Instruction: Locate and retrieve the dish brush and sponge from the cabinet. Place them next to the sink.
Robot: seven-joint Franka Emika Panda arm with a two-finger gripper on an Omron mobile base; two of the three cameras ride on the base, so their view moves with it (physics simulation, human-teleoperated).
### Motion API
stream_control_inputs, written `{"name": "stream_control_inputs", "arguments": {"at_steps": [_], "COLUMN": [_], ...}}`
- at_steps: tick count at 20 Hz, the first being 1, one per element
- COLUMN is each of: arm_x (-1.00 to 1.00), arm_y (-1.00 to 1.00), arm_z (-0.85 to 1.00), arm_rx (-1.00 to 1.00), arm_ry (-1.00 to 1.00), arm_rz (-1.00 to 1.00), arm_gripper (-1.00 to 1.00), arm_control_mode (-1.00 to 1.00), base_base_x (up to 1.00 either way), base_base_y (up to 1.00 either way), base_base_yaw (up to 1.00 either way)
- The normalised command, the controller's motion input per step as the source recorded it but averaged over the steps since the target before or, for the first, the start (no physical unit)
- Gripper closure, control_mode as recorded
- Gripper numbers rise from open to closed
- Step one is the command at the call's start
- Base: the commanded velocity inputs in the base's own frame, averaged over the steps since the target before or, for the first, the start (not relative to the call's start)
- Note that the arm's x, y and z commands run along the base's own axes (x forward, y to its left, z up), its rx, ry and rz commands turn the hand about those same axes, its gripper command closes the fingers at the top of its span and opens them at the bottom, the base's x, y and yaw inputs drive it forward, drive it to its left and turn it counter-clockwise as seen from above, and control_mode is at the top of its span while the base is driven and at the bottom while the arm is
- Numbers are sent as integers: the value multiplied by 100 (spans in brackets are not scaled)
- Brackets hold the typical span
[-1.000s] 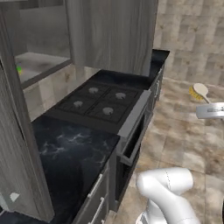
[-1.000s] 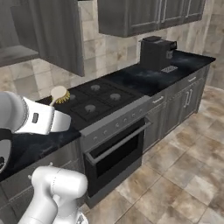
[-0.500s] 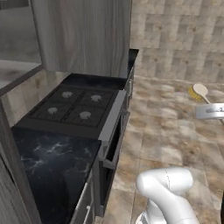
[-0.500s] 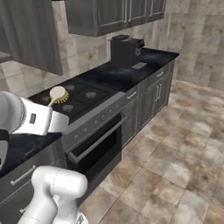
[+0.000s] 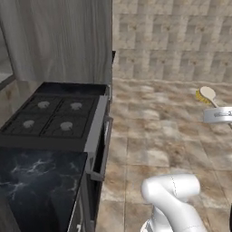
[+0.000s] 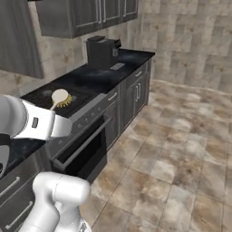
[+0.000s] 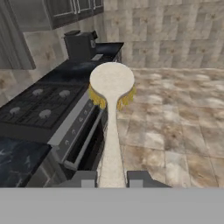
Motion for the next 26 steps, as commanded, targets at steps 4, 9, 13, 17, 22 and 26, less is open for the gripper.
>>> {"name": "stream_control_inputs", "arguments": {"at_steps": [4, 9, 13, 17, 22, 26], "arm_x": [0, 0, 0, 0, 0, 0], "arm_y": [0, 0, 0, 0, 0, 0], "arm_z": [0, 0, 0, 0, 0, 0], "arm_rx": [0, 0, 0, 0, 0, 0], "arm_ry": [0, 0, 0, 0, 0, 0], "arm_rz": [0, 0, 0, 0, 0, 0], "arm_gripper": [100, 100, 100, 100, 100, 100], "arm_control_mode": [100, 100, 100, 100, 100, 100], "base_base_x": [3, 0, 1, 7, 11, 9], "base_base_y": [-19, -11, -11, -11, -10, -10], "base_base_yaw": [-37, -39, -38, -36, -36, -36]}}
